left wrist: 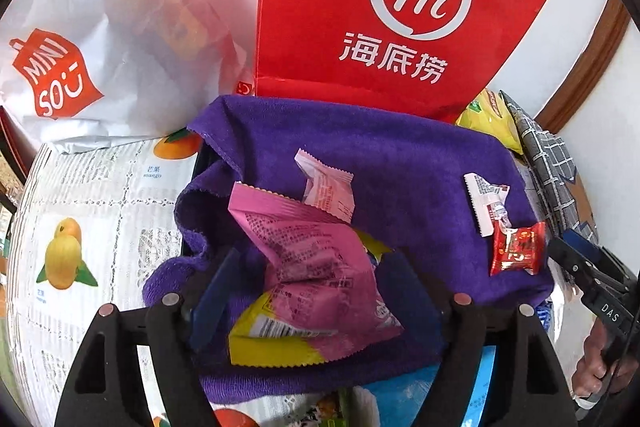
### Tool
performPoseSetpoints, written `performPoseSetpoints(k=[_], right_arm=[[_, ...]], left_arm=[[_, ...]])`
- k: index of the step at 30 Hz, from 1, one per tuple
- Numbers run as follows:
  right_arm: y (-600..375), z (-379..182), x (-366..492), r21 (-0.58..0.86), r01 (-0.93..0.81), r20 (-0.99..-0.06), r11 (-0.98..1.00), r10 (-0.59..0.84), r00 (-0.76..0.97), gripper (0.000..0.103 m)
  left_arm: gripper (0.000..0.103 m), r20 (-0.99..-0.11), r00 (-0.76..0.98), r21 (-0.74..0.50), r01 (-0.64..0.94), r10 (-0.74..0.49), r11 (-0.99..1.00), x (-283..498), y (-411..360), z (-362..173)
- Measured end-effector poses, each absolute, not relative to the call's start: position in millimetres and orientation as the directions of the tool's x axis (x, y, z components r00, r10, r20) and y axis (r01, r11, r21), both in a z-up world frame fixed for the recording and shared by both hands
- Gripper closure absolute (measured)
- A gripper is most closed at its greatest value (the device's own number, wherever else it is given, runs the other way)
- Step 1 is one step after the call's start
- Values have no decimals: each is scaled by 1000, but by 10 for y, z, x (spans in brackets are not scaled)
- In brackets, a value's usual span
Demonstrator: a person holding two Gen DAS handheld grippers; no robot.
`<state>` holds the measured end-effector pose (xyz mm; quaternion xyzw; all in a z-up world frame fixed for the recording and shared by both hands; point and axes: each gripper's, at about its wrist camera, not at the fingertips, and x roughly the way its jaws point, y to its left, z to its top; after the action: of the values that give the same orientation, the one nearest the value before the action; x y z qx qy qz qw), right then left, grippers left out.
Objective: Organize snacks
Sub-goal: 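Lower the red packet onto the towel with the right tool while the left lowers the pink bag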
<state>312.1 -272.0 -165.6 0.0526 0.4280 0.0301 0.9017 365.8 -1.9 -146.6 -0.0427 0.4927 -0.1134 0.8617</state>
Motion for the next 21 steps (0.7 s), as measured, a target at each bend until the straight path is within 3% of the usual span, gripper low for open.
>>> performPoseSetpoints(k=[9,21], right_arm=[[-3042,-1715,2774,131,53,-800,990,75,595,39],[-3024,-2165,2457,218,83,-852,973,148,503,39]], left_arm=[[24,-825,509,-208,129,-245,970,3528,86,-1303],[24,-826,506,-204,143,-248,969,3372,148,-1273]])
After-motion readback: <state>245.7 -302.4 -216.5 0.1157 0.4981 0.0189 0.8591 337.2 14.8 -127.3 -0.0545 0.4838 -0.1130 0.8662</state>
